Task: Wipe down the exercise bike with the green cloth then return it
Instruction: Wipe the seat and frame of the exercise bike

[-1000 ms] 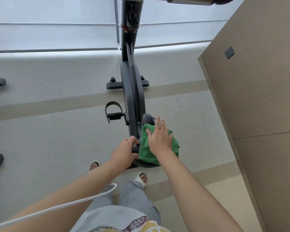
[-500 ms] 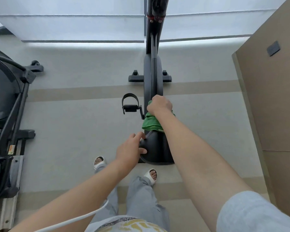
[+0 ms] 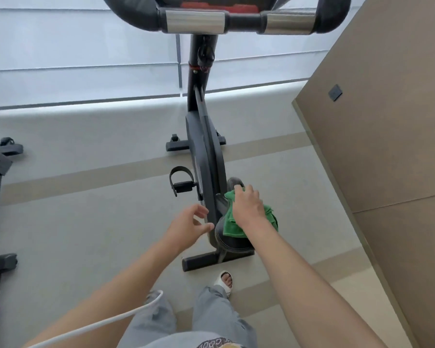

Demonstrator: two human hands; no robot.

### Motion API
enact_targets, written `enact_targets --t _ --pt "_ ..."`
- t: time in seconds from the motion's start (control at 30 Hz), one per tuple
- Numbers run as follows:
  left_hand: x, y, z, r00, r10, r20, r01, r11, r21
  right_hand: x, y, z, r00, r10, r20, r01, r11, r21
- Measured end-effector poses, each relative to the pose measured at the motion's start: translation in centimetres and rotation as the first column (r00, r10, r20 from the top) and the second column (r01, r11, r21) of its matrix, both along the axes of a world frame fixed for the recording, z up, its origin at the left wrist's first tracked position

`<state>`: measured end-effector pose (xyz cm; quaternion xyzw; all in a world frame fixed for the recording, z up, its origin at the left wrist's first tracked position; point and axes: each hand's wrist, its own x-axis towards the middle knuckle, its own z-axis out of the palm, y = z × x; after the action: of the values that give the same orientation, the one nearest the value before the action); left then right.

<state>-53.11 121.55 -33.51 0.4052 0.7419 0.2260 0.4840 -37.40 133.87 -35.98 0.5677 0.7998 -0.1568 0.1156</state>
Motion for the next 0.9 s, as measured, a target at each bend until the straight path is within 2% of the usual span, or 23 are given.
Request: enact_targets --t 0.13,0.23,0.3,0.37,0.43,0.53,0.63,0.8,0.9 --pt "-6.1 -0.3 4.5 0.996 -0.037 0.082 0.027 0.993 0.114 -4.9 -3.2 5.6 0.945 -0.127 -0.302 0.125 0.992 -0.024" --pt "-11.3 -1.8 7.3 0.994 -0.08 0.076 0.065 0.98 0.189 -10.3 -6.4 9.5 0.81 -0.244 -0.533 0.178 0.969 -0.172" --pt "-14.8 -3.2 8.8 0.99 -0.094 0.104 0.071 0.975 0.21 -14.0 -8.3 11.9 0.723 -0.317 -0.613 0.172 0.943 -0.285" --pt "-17.7 -4.5 10.0 0.98 -0.071 0.188 0.029 0.975 0.219 -17.3 -10.1 13.8 0.675 -0.382 -0.631 0.142 0.907 -0.397" --pt "-19.9 -5.8 11.0 0.963 -0.012 0.271 -0.053 0.971 0.232 -20.2 -11.5 15.4 0.671 -0.405 -0.621 0.101 0.879 -0.465" --pt "-22.6 -7.6 12.4 0.943 0.11 0.314 -0.206 0.934 0.291 -23.4 -12.9 17.5 0.686 -0.35 -0.638 0.007 0.88 -0.475" --pt "-24.8 -9.4 13.5 0.94 0.191 0.281 -0.284 0.896 0.341 -25.8 -13.9 18.9 0.729 -0.222 -0.648 -0.099 0.902 -0.421" --pt "-27.9 -10.0 15.4 0.93 0.305 0.205 -0.364 0.846 0.39 -28.0 -14.2 21.3 0.677 -0.193 -0.71 -0.204 0.878 -0.433" --pt "-29.4 -9.7 17.4 0.923 0.316 0.218 -0.381 0.822 0.423 -28.3 -13.1 22.3 0.709 -0.104 -0.697 -0.228 0.902 -0.366"
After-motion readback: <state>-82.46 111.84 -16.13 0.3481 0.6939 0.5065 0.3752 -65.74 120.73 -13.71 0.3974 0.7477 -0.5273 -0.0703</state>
